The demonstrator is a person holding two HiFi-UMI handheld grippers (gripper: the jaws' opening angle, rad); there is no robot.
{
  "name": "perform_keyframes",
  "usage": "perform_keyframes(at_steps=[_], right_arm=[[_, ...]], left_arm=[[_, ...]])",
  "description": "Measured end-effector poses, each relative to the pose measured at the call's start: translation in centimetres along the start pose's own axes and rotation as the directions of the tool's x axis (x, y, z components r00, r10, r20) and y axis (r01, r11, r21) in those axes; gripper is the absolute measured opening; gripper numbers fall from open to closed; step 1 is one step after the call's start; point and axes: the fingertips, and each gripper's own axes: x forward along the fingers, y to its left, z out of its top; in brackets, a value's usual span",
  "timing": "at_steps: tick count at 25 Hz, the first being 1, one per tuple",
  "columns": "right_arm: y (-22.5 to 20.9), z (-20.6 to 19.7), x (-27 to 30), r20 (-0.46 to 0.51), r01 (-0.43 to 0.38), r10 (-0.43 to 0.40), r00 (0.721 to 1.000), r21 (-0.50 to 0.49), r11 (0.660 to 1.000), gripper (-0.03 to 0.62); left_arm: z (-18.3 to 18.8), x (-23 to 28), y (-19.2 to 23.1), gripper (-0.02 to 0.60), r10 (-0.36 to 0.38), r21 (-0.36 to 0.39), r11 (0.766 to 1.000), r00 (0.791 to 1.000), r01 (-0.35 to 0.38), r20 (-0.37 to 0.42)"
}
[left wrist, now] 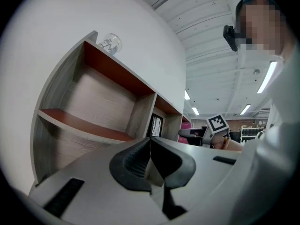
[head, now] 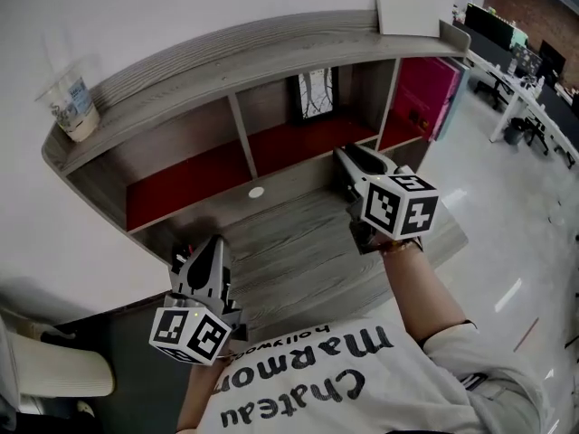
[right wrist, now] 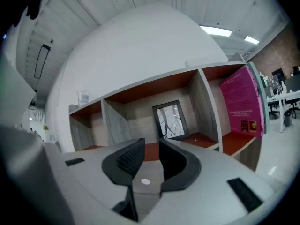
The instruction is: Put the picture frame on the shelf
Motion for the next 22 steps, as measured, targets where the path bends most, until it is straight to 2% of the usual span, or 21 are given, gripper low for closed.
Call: perform_keyframes(at_steps=[4,8,18,22], right_arm=[[1.7,-0.9,-3.4,0.024,-0.005,0.004,1.0,0.055,0.998,0.073],[3.6,-1.3,-6.6,0.048,-0.007,0.004,0.999,0.061,0.998,0.05],[6.9,-2.0,-13.3,0.108,0.021,-0.018,0.994,-0.027,0.999,0.024],[7.4,-1.2,-15.7,0.162,0.016,-0.011,0.987,-0.031,0.999,0.008]], left_arm=[[0.0,-0.9,-1.2,0.017,-0.05,0.006,0.999,0.999,0.05,-0.013],[0.0,-2.1,-2.3,0.017,-0.093,0.012,0.996,0.995,0.094,-0.016],[-0.7,-4.9,-5.7,0.017,-0.204,0.018,0.979,0.979,0.204,-0.027],[-0.6,-5.5,-7.3,0.017,-0.214,0.021,0.977,0.977,0.214,-0.008]])
